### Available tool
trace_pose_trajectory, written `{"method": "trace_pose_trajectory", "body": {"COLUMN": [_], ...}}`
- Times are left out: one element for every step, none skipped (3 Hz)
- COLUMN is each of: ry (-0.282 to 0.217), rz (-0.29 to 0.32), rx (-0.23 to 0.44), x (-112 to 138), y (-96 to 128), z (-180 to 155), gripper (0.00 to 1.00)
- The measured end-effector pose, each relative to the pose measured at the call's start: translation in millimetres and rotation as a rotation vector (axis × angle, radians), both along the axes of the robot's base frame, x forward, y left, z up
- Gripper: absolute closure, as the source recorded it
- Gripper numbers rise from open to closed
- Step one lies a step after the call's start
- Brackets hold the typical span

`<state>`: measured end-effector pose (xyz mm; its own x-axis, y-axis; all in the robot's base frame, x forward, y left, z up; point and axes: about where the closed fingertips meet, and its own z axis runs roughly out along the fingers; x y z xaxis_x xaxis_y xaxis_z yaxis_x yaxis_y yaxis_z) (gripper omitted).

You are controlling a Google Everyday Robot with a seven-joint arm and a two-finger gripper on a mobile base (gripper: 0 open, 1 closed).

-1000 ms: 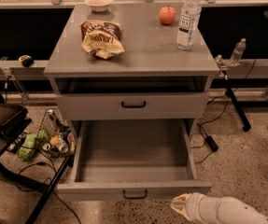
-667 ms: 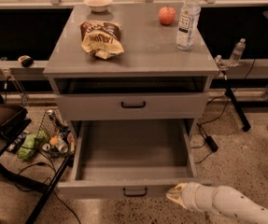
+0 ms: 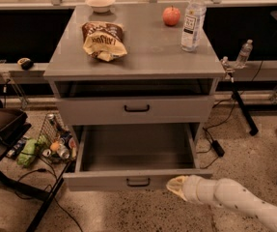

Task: Close middle drawer

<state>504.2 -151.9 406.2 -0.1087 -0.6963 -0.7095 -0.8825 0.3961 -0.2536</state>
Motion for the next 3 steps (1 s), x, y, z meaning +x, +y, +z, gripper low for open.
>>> {"method": "trace_pose_trajectory", "body": {"ry": [0.010,0.038,0.038], "rz": [0.057,0.085,0.085], "rx": [0.035,0.067,0.067], "x": [32.5,68.0,68.1], "y": [16.6,4.2,4.3], "z": [-1.3,-3.4,-3.5], "gripper": [1.00,1.00,1.00]}}
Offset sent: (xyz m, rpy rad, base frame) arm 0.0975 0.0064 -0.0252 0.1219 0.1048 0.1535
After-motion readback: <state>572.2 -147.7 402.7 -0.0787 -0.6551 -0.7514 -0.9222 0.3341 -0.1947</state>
